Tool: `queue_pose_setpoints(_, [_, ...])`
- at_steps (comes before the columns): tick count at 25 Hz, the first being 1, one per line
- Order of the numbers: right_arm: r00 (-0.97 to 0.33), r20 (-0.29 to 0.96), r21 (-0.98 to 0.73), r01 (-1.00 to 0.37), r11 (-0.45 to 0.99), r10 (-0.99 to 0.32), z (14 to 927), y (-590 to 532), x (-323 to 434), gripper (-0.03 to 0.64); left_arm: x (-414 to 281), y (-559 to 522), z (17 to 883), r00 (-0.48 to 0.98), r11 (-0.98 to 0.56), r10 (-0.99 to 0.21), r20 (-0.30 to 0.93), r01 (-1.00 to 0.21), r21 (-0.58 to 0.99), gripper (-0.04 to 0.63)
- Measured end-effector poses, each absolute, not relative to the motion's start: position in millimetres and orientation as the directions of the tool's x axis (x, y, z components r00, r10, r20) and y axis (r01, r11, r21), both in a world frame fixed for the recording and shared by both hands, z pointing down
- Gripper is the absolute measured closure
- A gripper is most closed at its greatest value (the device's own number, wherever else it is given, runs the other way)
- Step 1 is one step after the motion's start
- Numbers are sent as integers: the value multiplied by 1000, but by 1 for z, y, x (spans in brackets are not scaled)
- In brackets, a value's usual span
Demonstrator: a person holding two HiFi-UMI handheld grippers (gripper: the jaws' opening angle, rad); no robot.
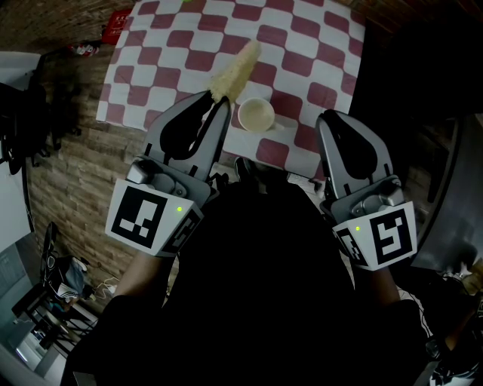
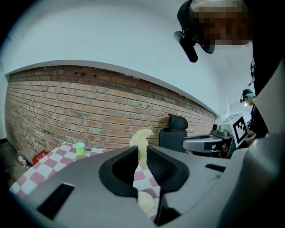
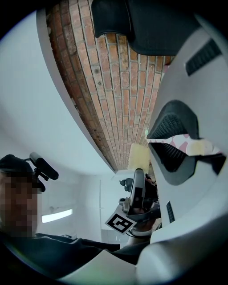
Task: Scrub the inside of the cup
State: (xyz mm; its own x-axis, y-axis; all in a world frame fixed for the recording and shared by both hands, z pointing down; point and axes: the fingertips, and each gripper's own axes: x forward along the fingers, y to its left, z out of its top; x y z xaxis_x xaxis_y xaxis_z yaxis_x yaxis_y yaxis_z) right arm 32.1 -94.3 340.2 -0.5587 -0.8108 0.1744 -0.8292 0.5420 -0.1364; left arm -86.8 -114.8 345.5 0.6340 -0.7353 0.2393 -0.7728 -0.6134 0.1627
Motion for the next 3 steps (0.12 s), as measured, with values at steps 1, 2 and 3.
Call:
queue_pose_setpoints(1, [-559,175,-135,-829,543,-810,340,-94,32,569,-87,-115,345,634,-614,-735,240,-773,161,528])
queue_pose_setpoints(2, [-559,175,-135,-829,543,-810,340,-94,32,569,-87,-115,346,634,-615,-735,242,-773,158,528])
queue_pose_setpoints(3, [-560,175,-134,-829,544,-810,340,-95,33,569,-87,-115,346,634,-616,-734,245,-772,155,528])
